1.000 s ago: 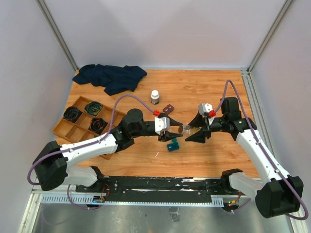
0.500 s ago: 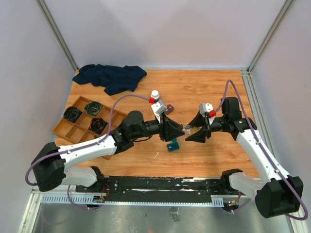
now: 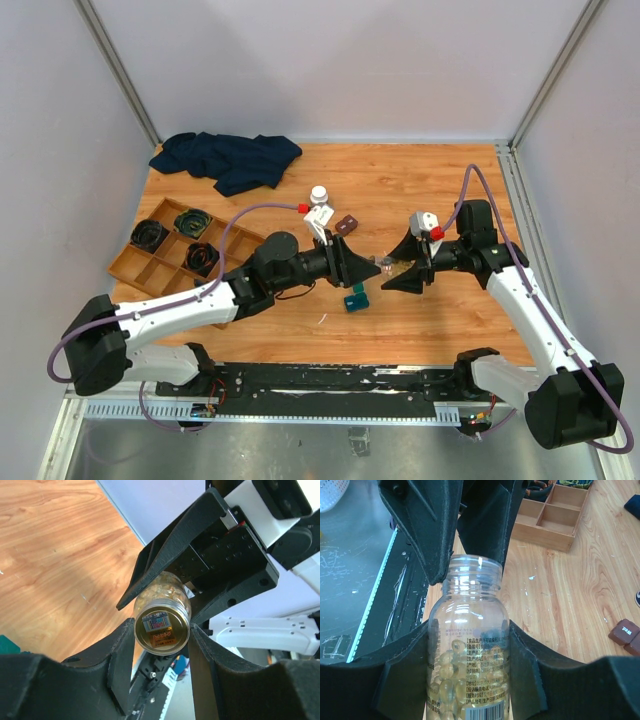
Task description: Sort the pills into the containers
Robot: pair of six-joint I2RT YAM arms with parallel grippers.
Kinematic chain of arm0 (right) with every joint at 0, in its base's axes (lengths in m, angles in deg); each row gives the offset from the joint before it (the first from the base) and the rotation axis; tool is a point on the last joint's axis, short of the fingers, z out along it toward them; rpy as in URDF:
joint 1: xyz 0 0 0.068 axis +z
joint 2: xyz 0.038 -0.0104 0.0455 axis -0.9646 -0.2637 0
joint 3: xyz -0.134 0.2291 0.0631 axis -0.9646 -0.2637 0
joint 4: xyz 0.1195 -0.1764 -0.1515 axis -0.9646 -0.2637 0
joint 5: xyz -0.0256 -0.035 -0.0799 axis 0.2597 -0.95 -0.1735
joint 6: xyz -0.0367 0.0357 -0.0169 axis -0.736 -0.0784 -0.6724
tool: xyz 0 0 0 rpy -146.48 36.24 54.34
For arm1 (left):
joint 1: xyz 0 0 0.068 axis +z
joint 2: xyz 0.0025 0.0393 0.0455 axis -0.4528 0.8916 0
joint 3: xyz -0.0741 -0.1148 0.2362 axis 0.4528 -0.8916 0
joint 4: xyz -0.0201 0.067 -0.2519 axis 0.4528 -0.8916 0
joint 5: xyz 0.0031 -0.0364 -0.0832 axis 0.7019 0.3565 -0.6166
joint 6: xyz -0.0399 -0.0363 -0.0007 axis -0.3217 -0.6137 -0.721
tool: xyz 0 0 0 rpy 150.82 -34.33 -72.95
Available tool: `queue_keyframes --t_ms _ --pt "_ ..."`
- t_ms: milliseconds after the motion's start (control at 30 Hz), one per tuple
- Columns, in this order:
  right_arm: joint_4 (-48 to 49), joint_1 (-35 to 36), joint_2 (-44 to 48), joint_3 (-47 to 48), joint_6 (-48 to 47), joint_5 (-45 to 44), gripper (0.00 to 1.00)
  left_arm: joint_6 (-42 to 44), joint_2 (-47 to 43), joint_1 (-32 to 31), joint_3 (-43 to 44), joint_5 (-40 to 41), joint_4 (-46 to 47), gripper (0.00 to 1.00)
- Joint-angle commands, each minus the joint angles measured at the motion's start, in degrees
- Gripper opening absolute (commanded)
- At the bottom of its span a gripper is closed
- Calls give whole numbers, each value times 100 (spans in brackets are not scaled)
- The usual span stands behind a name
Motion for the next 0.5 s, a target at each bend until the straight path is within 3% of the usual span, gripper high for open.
queue_keyframes --t_ms 0,233,467 --pt "-37 -42 54 68 -95 91 1 -787 -187 -18 338 570 -279 0" --pt "-37 -41 55 71 -92 96 0 -1700 -110 -26 531 684 -927 0" --pt "-42 -41 64 71 -91 96 1 -1731 -312 -21 556 1205 -1344 0"
